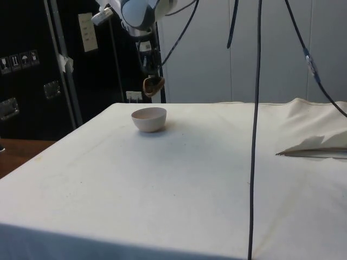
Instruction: Pour the coffee beans from the cup into the bowl.
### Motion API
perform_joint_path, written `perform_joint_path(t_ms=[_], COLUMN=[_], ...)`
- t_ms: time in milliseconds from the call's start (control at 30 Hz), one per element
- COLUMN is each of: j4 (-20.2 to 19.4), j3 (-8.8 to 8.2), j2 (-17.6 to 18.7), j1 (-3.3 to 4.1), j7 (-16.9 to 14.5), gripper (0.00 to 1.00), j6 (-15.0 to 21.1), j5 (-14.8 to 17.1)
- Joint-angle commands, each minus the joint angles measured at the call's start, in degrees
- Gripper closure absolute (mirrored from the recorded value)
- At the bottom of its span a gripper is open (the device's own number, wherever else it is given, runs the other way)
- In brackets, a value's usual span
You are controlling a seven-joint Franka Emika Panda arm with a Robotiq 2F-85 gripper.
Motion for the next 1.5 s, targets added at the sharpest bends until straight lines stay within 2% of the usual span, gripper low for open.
perform_joint_path(t_ms=[0,67,100,133,333,367,400,533,567,600,633,833,867,900,1100,1133,1167,1200,1467], j4=[-0.3,-0.3,0.0,-0.2,-0.3,0.0,-0.3,-0.6,-0.7,-0.1,-0.8,-2.7,-1.9,-3.0,-5.9,-6.3,-5.2,-7.0,-8.9], j3=[-0.57,-0.52,0.06,-0.46,-0.17,0.34,-0.11,-0.06,-0.11,0.4,-0.11,-0.23,0.4,-0.23,-0.23,-0.17,0.4,-0.17,0.57], j2=[-0.2,-0.1,0.0,-0.1,-0.1,0.0,-0.1,-0.2,-0.2,0.0,-0.2,-0.6,-0.3,-0.7,-1.8,-1.9,-1.4,-2.3,-3.4], j1=[0.92,1.38,0.69,1.49,2.18,1.66,2.23,2.69,2.75,2.29,2.86,3.21,2.69,3.32,3.9,3.95,3.32,4.24,5.04], j7=[1.3,2.8,2.1,3.3,6.5,6.0,6.8,8.4,8.9,8.4,9.2,12.3,11.9,12.8,16.6,17.1,16.2,18.3,24.2], gripper=[1.0,1.0,1.0,1.0,1.0,1.0,1.0,1.0,1.0,1.0,1.0,1.0,1.0,1.0,1.0,1.0,1.0,1.0,1.0], j6=[0.2,0.3,0.0,0.3,0.7,0.1,0.8,1.5,1.8,0.6,2.0,4.5,3.3,4.9,6.9,7.2,5.9,7.5,7.7], j5=[-1.4,-3.0,-2.3,-3.5,-7.4,-6.9,-7.8,-9.7,-10.1,-9.6,-10.5,-13.2,-12.7,-13.6,-17.0,-17.5,-16.7,-18.6,-24.6])
